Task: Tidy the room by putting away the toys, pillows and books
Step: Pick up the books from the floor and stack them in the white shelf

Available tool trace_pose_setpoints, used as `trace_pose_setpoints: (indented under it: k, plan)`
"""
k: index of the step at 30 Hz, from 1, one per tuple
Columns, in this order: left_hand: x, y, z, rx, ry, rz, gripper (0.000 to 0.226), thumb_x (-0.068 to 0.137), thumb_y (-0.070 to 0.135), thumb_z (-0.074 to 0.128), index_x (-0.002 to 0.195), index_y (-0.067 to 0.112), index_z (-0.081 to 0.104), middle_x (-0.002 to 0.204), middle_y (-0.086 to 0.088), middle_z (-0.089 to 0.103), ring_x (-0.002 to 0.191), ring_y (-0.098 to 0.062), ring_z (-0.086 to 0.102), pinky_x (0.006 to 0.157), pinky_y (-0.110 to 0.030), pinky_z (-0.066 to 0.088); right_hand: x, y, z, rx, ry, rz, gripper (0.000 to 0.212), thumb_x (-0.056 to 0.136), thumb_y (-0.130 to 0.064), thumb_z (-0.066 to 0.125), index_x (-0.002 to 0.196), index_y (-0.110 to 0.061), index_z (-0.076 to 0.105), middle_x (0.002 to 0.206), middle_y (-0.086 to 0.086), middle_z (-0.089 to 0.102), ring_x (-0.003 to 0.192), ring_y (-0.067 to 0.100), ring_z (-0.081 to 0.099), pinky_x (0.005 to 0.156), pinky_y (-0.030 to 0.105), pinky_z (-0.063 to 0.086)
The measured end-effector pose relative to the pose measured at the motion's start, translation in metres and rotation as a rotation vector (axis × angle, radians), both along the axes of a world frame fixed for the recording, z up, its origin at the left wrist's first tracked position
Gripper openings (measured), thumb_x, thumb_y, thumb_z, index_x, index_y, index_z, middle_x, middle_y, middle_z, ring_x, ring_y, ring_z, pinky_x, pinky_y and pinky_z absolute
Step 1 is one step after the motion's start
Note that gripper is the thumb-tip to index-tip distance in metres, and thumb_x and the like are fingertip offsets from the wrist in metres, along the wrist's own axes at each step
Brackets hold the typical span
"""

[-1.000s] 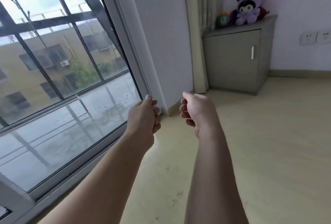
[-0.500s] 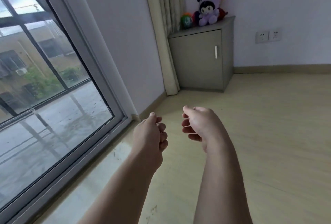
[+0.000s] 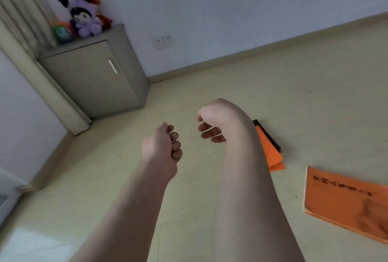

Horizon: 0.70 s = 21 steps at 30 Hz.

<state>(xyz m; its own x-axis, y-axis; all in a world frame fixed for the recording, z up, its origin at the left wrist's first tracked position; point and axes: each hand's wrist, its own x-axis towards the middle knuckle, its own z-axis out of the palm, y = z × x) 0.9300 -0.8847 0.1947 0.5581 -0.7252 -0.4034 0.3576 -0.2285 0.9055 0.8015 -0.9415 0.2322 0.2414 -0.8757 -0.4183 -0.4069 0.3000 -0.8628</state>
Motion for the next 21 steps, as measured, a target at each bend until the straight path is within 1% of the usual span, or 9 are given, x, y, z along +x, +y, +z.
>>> trace_pose_setpoints:
  k: [3, 6, 9, 11, 12, 15, 17, 19, 21]
  plan:
    - [-0.060, -0.026, -0.004, 0.013, 0.001, -0.131, 0.022, 0.103, 0.027, 0.046, 0.085, 0.017, 0.053, 0.056, 0.006, 0.043, 0.037, -0.010, 0.029, 0.036, -0.018, 0.020, -0.069, -0.012, -0.004, 0.016, 0.005, -0.095, 0.024, 0.099, -0.018, 0.047, 0.119, -0.013, 0.058, 0.081, 0.000, 0.070, 0.069, 0.019, 0.068, 0.075, 0.032, 0.054]
    - [-0.118, -0.047, -0.014, 0.050, -0.011, -0.239, 0.022, 0.104, 0.028, 0.045, 0.086, 0.017, 0.052, 0.056, 0.006, 0.042, 0.038, -0.009, 0.029, 0.036, -0.019, 0.020, -0.135, -0.024, -0.015, 0.022, 0.013, -0.201, 0.020, 0.099, -0.018, 0.049, 0.116, -0.014, 0.058, 0.084, 0.001, 0.071, 0.066, 0.017, 0.068, 0.081, 0.036, 0.056]
    - [-0.179, -0.064, -0.032, 0.125, -0.032, -0.331, 0.022, 0.104, 0.025, 0.046, 0.085, 0.017, 0.053, 0.056, 0.005, 0.042, 0.040, -0.009, 0.028, 0.037, -0.020, 0.019, -0.205, -0.032, -0.036, 0.032, 0.019, -0.318, 0.020, 0.099, -0.017, 0.046, 0.114, -0.012, 0.058, 0.092, 0.005, 0.073, 0.072, 0.019, 0.070, 0.084, 0.037, 0.057]
    - [-0.220, -0.066, -0.044, 0.199, -0.062, -0.399, 0.021, 0.103, 0.024, 0.048, 0.084, 0.017, 0.054, 0.057, 0.005, 0.043, 0.040, -0.010, 0.028, 0.039, -0.021, 0.018, -0.248, -0.032, -0.051, 0.074, 0.049, -0.388, 0.018, 0.099, -0.017, 0.044, 0.109, -0.011, 0.058, 0.098, 0.006, 0.073, 0.078, 0.022, 0.071, 0.079, 0.034, 0.056]
    - [-0.240, -0.067, -0.047, 0.233, -0.077, -0.436, 0.021, 0.103, 0.024, 0.048, 0.084, 0.017, 0.054, 0.057, 0.005, 0.042, 0.039, -0.010, 0.028, 0.039, -0.021, 0.018, -0.267, -0.032, -0.055, 0.097, 0.069, -0.412, 0.016, 0.099, -0.017, 0.043, 0.103, -0.012, 0.058, 0.097, 0.006, 0.071, 0.078, 0.023, 0.069, 0.075, 0.032, 0.053]
    - [-0.275, -0.077, -0.051, 0.290, -0.152, -0.527, 0.019, 0.103, 0.023, 0.049, 0.085, 0.018, 0.054, 0.060, 0.004, 0.041, 0.037, -0.010, 0.027, 0.038, -0.019, 0.018, -0.296, -0.037, -0.066, 0.106, 0.128, -0.471, 0.019, 0.096, -0.012, 0.043, 0.078, -0.012, 0.049, 0.087, 0.006, 0.062, 0.078, 0.026, 0.062, 0.070, 0.032, 0.044]
    - [-0.292, -0.083, -0.060, 0.338, -0.172, -0.565, 0.018, 0.102, 0.022, 0.048, 0.085, 0.019, 0.054, 0.060, 0.004, 0.040, 0.036, -0.010, 0.027, 0.036, -0.016, 0.018, -0.305, -0.036, -0.077, 0.108, 0.169, -0.549, 0.020, 0.092, -0.011, 0.045, 0.072, -0.012, 0.047, 0.078, 0.005, 0.058, 0.076, 0.027, 0.063, 0.067, 0.030, 0.044]
    - [-0.302, -0.090, -0.081, 0.400, -0.194, -0.628, 0.018, 0.100, 0.020, 0.048, 0.083, 0.018, 0.054, 0.059, 0.003, 0.041, 0.037, -0.011, 0.028, 0.037, -0.017, 0.020, -0.310, -0.028, -0.099, 0.122, 0.208, -0.633, 0.022, 0.089, -0.010, 0.049, 0.067, -0.013, 0.045, 0.069, 0.005, 0.054, 0.064, 0.025, 0.056, 0.057, 0.025, 0.039]
    - [-0.310, -0.096, -0.111, 0.450, -0.258, -0.756, 0.020, 0.099, 0.022, 0.047, 0.081, 0.018, 0.052, 0.060, 0.002, 0.042, 0.041, -0.012, 0.031, 0.041, -0.021, 0.023, -0.312, -0.017, -0.131, 0.200, 0.248, -0.676, 0.024, 0.086, -0.007, 0.051, 0.064, -0.013, 0.041, 0.063, 0.002, 0.047, 0.054, 0.022, 0.044, 0.050, 0.025, 0.030]
